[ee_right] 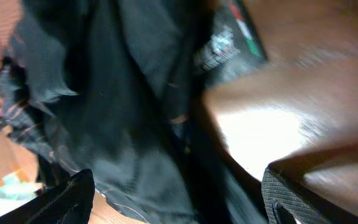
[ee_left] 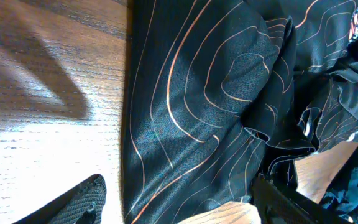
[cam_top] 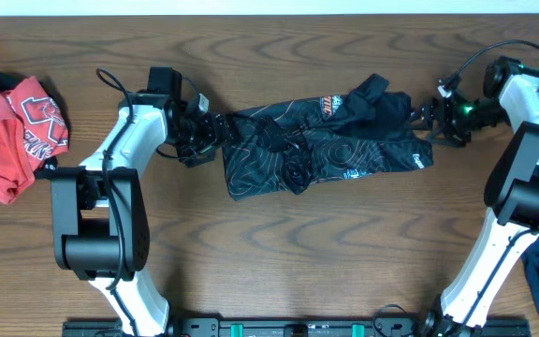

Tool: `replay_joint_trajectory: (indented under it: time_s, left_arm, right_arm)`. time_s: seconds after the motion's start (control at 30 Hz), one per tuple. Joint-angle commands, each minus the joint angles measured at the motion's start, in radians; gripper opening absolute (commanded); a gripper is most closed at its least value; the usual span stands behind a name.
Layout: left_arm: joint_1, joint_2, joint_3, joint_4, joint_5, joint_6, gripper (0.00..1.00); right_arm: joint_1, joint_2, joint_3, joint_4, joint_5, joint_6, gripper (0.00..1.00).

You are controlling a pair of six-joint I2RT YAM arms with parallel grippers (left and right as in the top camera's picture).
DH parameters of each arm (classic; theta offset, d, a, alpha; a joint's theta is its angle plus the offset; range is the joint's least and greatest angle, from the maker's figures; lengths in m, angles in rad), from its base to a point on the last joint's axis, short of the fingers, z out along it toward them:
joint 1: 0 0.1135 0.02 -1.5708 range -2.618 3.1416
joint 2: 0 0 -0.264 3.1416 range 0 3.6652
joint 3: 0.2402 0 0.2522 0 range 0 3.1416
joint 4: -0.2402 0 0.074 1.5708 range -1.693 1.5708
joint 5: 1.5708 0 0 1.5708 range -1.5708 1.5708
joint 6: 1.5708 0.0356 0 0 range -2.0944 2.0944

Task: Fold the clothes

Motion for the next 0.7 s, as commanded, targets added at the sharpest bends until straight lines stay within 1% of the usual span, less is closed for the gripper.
replay_joint_trajectory:
  time_s: [0.0,0.23,0.43,0.53,0.57,0.6,0.63,0.67]
  left_arm:
    - [0.003,0.006,0.008,-0.006,0.011,0.002,0.77]
    - [0.003,0.006,0.008,-0.006,0.011,0.002,0.77]
    - [0.003,0.006,0.008,-0.005,0.014,-0.002,0.78]
    - [0.003,0.006,0.008,-0.006,0.014,-0.002,0.77]
    - [0.003,0.006,0.008,-0.006,0.014,-0.002,0.77]
    - [0.003,0.006,0.008,-0.006,0.014,-0.002,0.78]
    - [0.003,0.006,0.008,-0.006,0.014,-0.002,0.77]
    - [0.003,0.006,0.008,-0.006,0.014,-0.002,0.77]
  right_arm:
    - [0.02,0.045,-0.003,0.024,-0.054,-0.055,0.85]
    - [0.101,0.069,-0.003,0.047,-0.056,-0.055,0.83]
    - [0.195,0.105,-0.003,0.058,-0.063,-0.055,0.71]
    - [0.223,0.106,-0.003,0.058,-0.063,-0.054,0.67]
    - [0.229,0.106,-0.003,0.059,-0.063,-0.055,0.61]
    - [0.231,0.106,-0.003,0.059,-0.063,-0.054,0.48]
    - [0.232,0.106,-0.003,0.059,-0.063,-0.054,0.28]
    - [0.232,0.106,-0.003,0.058,-0.062,-0.05,0.15]
